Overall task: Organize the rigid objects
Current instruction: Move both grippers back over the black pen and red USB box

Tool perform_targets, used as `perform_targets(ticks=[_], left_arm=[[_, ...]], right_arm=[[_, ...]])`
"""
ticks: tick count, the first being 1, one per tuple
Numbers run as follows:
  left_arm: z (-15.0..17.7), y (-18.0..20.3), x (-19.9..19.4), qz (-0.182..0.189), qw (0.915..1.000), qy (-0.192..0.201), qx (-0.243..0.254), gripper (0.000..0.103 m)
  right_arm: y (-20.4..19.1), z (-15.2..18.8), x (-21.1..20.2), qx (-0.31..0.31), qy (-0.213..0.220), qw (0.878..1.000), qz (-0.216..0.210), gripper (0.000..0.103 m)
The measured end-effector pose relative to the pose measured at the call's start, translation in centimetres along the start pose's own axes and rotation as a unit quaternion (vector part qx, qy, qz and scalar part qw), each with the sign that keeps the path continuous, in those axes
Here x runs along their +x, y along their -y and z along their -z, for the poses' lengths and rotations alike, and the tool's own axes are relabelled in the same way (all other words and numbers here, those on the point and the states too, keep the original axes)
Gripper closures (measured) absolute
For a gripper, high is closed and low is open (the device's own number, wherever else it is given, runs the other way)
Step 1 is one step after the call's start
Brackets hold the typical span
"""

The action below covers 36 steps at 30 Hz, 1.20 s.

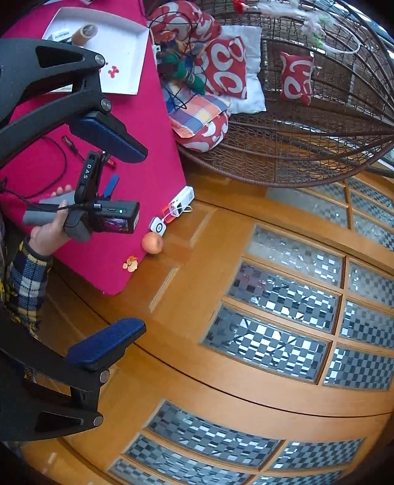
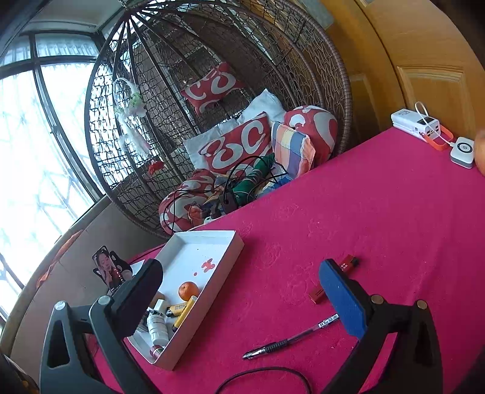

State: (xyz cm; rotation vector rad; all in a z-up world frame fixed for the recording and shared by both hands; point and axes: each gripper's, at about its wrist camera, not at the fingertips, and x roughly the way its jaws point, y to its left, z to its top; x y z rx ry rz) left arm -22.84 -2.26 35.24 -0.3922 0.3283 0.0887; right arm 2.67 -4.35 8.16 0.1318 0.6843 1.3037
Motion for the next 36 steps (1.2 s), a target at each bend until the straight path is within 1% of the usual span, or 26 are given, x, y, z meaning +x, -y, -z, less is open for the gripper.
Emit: perform_targets(ticks=[2, 5, 6, 7, 9, 12, 14, 15, 17, 20, 23, 24, 25, 26, 28, 30, 31, 33, 34, 36], left_arm=[[-0.3, -0.1, 0.5, 0.015, 0.9998, -0.005, -0.013, 0.000], [-0.8, -1.2, 1.3, 0.042, 0.9971, -0.011, -0.062, 0.000], [-1.1, -1.4, 1.5, 0.047, 0.9961, -0.011, -0.073, 0.000], [-1.3, -1.3, 1.7, 0.046, 0.9962, -0.011, -0.073, 0.000], [-1.5, -0.5, 1.5, 0.041, 0.9981, -0.004, -0.045, 0.000], [-1.7, 1.3, 1.3, 0.031, 0.9994, 0.007, 0.014, 0.000], [-1.5, 2.2, 1.4, 0.042, 0.9982, 0.004, 0.043, 0.000], [-1.3, 2.4, 1.5, 0.047, 0.9977, 0.000, 0.049, 0.000], [-1.1, 1.6, 2.1, 0.044, 0.9983, -0.013, 0.035, 0.000], [-0.7, 0.0, 2.2, 0.007, 0.9999, -0.007, 0.011, 0.000], [0.2, -1.6, 1.8, 0.007, 1.0000, 0.006, -0.001, 0.000], [0.6, -2.5, 2.1, 0.006, 1.0000, 0.002, -0.002, 0.000], [1.0, -3.8, 2.7, -0.006, 1.0000, -0.002, -0.004, 0.000], [1.4, -5.5, 3.5, -0.036, 0.9993, -0.006, -0.009, 0.000], [2.7, -9.8, 5.2, -0.094, 0.9952, -0.013, -0.022, 0.000], [4.5, -14.2, 7.2, -0.152, 0.9869, -0.031, -0.044, 0.000], [5.6, -16.3, 8.3, -0.165, 0.9836, -0.046, -0.055, 0.000], [8.1, -19.5, 10.3, -0.175, 0.9790, -0.076, -0.074, 0.000], [9.3, -20.6, 11.3, -0.174, 0.9772, -0.089, -0.082, 0.000], [11.8, -22.1, 13.4, -0.165, 0.9752, -0.121, -0.083, 0.000]], right_arm=[[-0.1, -0.1, 0.0, -0.002, -0.001, 1.000, -0.001, 0.000], [-0.2, -0.1, -0.2, -0.005, 0.000, 1.000, -0.007, 0.000], [-0.3, -0.1, -0.2, -0.008, 0.000, 1.000, -0.005, 0.000], [-0.4, -0.1, -0.3, -0.010, 0.000, 1.000, -0.003, 0.000], [-0.5, -0.2, -0.4, -0.014, -0.001, 1.000, -0.007, 0.000], [-0.4, -0.4, -0.7, -0.021, 0.008, 1.000, -0.002, 0.000], [0.0, -0.5, -0.8, -0.014, 0.010, 1.000, 0.000, 0.000], [0.2, -0.5, -0.8, -0.008, 0.011, 1.000, 0.001, 0.000], [0.7, -0.6, -0.7, 0.002, 0.012, 1.000, 0.006, 0.000], [1.4, -0.7, -1.0, 0.010, 0.020, 1.000, 0.009, 0.000], [2.0, -0.7, -1.2, 0.013, 0.033, 0.999, 0.010, 0.000], [2.3, -0.8, -1.2, 0.014, 0.034, 0.999, 0.006, 0.000], [2.7, -0.9, -1.0, 0.016, 0.032, 0.999, 0.001, 0.000], [3.1, -1.2, -0.8, 0.018, 0.027, 0.999, 0.000, 0.000], [3.8, -1.7, -0.4, 0.008, 0.017, 1.000, 0.010, 0.000], [4.3, -2.1, 0.6, -0.033, -0.009, 0.999, 0.034, 0.000], [4.5, -2.0, 1.3, -0.060, -0.026, 0.997, 0.051, 0.000], [4.8, -1.4, 3.2, -0.113, -0.068, 0.989, 0.067, 0.000], [5.0, -0.9, 4.3, -0.134, -0.092, 0.984, 0.075, 0.000], [5.0, 0.1, 6.3, -0.180, -0.123, 0.973, 0.080, 0.000]])
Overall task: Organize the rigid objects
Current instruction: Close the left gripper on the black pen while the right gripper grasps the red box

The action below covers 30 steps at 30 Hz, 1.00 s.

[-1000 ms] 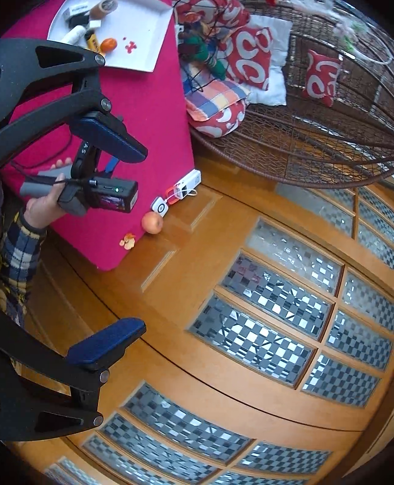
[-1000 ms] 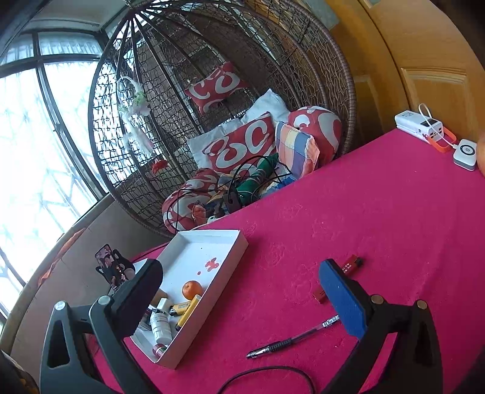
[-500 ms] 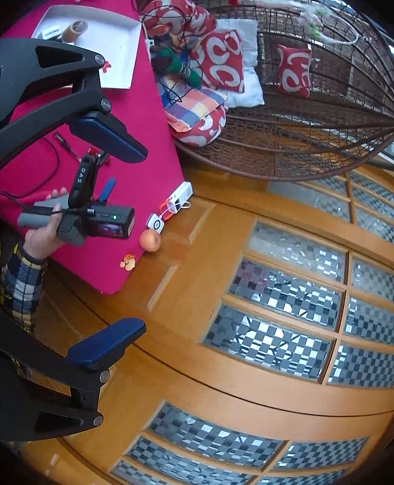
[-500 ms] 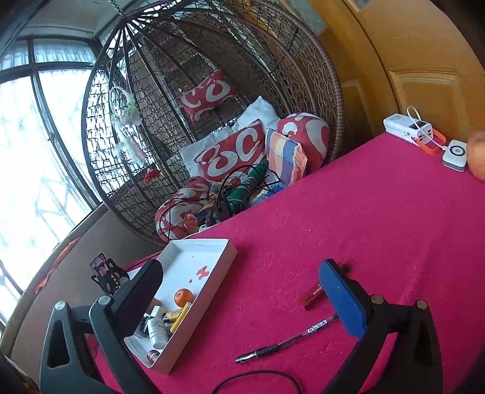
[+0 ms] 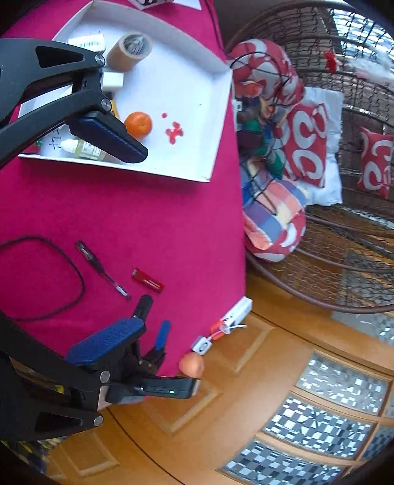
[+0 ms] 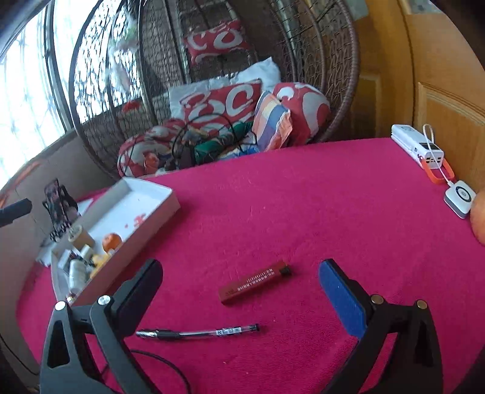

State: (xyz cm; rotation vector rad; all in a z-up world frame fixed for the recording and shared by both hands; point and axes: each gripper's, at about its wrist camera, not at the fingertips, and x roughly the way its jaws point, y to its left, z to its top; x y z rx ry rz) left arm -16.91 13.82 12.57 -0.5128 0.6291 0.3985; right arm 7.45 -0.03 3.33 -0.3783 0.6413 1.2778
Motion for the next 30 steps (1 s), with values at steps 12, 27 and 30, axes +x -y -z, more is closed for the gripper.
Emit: perform_targets(ticks=[12, 27, 30], left_arm=[[4.9, 2.1, 11.2, 0.005, 0.9836, -0.139, 0.115, 0.001], [5.8, 7.0, 16.1, 0.007, 0.9524, -0.171, 0.252, 0.059], [6.3, 7.7, 15.5, 0.022, 0.9481, -0.178, 0.263, 0.089]], right_arm=[[-1.3, 0.8, 7.1, -0.129, -0.104, 0.986, -0.002, 0.002], [5.7, 4.2, -4.0, 0.118, 0.044, 0.992, -0.028, 0.021], [5.4, 4.1, -5.0, 0.124, 0.060, 0.990, -0.037, 0.021]])
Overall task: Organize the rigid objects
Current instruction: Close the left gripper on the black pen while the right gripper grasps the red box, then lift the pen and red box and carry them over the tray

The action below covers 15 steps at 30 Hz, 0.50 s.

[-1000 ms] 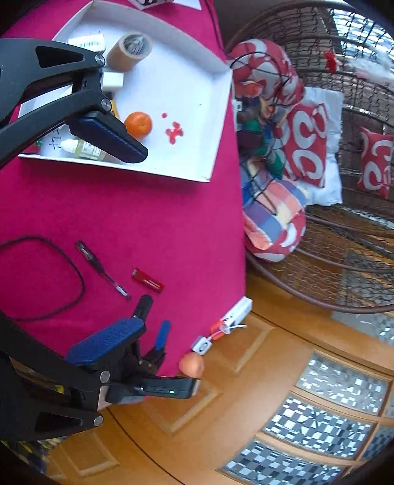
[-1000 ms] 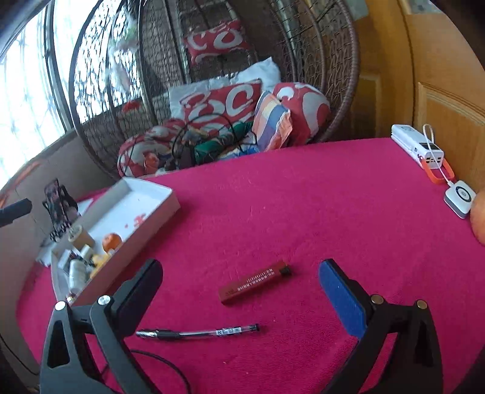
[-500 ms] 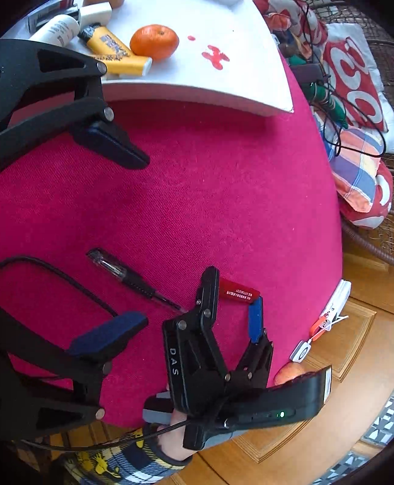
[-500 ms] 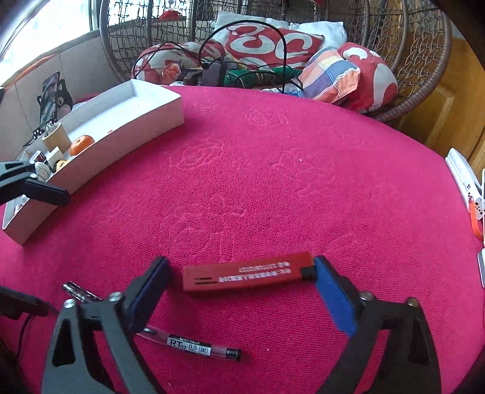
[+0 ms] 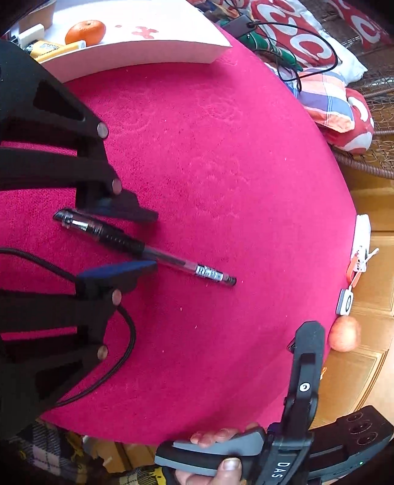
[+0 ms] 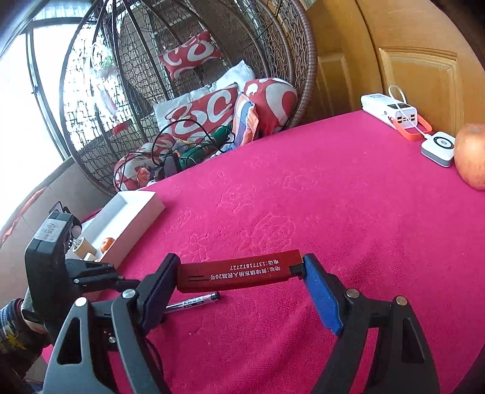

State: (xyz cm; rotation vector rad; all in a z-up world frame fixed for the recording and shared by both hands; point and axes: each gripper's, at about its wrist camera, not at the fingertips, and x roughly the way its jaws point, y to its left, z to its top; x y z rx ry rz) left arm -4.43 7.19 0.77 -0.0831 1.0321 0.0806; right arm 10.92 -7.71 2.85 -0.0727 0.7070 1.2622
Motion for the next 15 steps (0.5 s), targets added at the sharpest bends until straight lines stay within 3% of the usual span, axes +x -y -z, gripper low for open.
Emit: perform_targets(ticks=[6, 15], left_arm=[[1.4, -0.1, -0.9, -0.006, 0.9984, 0.031, -0.047, 0.094], [1.9, -0.7, -4.9, -0.011, 0.9881, 0.115, -0.101, 0.094]], right_arm=[[-1.1, -0.7, -2.0, 0.011, 0.041, 0.999, -0.026, 0.021], [-4.0, -1.9, -5.0, -0.016, 0.106, 0.993, -0.041, 0.021]])
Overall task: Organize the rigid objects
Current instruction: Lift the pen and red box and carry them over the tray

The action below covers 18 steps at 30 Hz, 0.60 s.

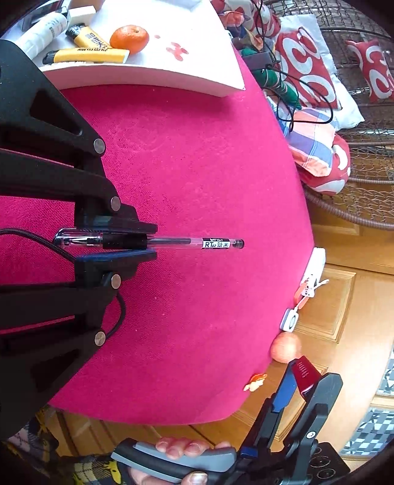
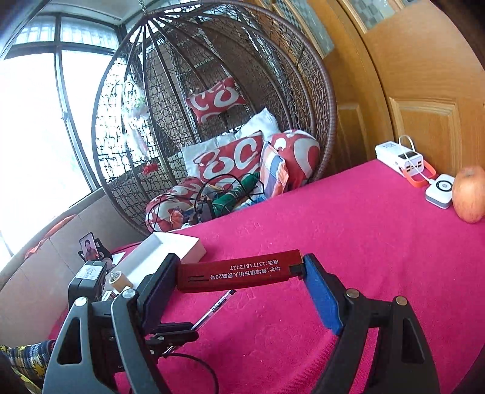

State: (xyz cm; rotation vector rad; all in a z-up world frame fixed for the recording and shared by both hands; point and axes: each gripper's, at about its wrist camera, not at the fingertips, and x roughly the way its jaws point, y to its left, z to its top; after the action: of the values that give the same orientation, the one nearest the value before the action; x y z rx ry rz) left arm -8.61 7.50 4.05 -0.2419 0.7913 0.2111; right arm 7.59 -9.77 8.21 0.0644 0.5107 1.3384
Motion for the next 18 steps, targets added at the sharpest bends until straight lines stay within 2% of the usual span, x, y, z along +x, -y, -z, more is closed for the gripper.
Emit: perform_targets(ticks=[9, 18], left_arm=[[-1.1, -2.1, -5.4, -0.015, 0.9951, 0.082, -0.053, 0.094], [-0.3, -6.6, -10.4, -0.049, 0.9831, 0.136, -0.112, 0.094]], right_arm=[[-1.9, -1.1, -0.1, -0.005, 0.017, 1.000, -0.019, 0.021], [-5.4, -2.1, 1.4, -0.032, 0.013, 0.998, -0.046, 0.021]])
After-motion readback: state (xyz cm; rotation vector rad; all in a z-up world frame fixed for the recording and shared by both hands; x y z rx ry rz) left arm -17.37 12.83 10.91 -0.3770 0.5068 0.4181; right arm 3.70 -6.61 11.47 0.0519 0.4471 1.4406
